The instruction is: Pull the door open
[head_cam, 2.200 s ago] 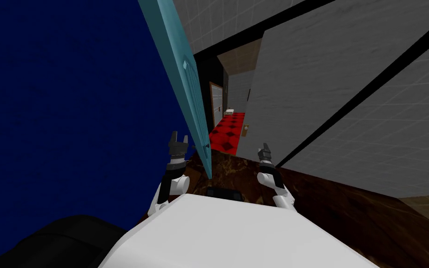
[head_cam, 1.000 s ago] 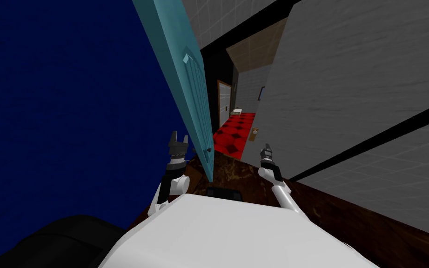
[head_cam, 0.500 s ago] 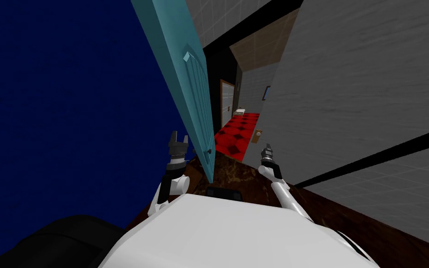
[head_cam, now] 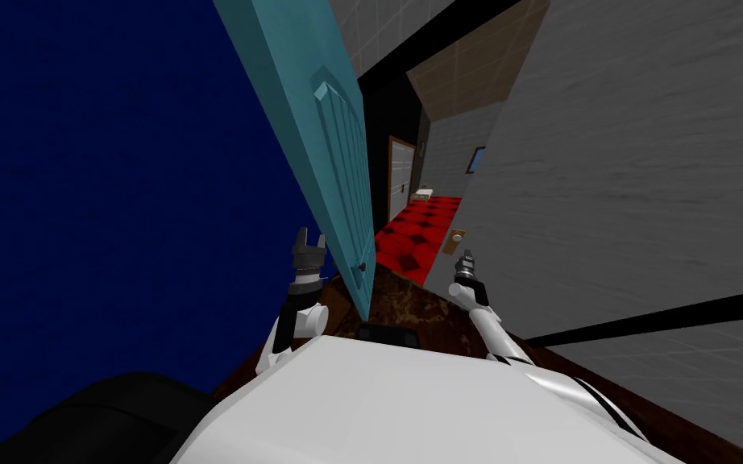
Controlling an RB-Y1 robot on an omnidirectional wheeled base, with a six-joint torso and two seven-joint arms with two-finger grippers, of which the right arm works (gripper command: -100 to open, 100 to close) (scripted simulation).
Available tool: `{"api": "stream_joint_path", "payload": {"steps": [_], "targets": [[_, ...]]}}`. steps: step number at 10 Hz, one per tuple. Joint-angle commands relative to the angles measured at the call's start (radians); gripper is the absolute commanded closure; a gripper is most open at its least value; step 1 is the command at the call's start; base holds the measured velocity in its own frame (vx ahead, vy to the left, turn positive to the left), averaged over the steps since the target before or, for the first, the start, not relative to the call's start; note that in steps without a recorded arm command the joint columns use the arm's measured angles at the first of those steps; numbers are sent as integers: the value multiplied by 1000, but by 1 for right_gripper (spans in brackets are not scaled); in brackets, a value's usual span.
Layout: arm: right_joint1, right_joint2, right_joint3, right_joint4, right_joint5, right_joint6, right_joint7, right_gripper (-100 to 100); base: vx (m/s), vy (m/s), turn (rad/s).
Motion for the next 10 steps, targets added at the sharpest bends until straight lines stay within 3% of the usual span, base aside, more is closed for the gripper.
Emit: {"api": "stream_joint_path", "payload": {"steps": [1, 2, 6, 7, 10], "targets": [[-17, -6, -7, 30, -17, -1, 10, -100, 47, -46, 83], [-40, -12, -15, 69, -35, -4, 21, -100, 66, -43, 125], [-87, -26, -30, 147, -71, -9, 43, -100, 63, -49, 89], [-76, -20, -29, 128, -65, -8, 41, -100, 2, -19, 53], [-64, -49, -69, 158, -84, -34, 37, -100, 49, -85, 249]]}}
